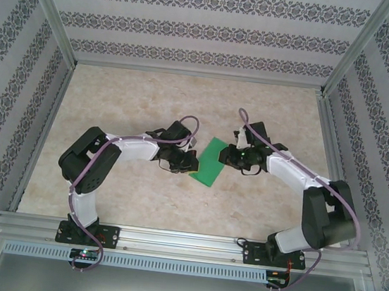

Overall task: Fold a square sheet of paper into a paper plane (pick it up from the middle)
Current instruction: Fold the triangle a second time at the center of the table.

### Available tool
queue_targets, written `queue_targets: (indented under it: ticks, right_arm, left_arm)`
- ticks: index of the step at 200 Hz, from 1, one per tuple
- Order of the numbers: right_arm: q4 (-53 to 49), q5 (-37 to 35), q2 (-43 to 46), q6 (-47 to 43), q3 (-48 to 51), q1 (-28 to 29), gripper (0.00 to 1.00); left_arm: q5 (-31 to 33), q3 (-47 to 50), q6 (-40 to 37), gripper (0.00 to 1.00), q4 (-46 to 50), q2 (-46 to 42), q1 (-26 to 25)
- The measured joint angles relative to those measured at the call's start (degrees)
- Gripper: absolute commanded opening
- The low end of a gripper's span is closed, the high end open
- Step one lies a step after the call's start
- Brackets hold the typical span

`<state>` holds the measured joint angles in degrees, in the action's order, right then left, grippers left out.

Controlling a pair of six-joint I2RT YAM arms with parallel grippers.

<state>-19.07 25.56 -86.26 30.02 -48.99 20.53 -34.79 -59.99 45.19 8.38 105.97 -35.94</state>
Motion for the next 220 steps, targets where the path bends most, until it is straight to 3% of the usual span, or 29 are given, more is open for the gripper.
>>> queue_targets:
  ticks: [88, 220]
  right_arm:
    - [1.33, -2.19, -11.10, -1.29, -0.76, 0.24, 0.11]
    - [-0.02, -4.20, -12.96, -4.96, -3.45, 0.24, 0.09]
  left_arm:
    - [-0.17, -0.66, -0.24, 0.11, 0.57, 0.07, -0.11]
    - [1.14, -1.92, -3.61, 0.23, 5.90, -0.85, -0.04]
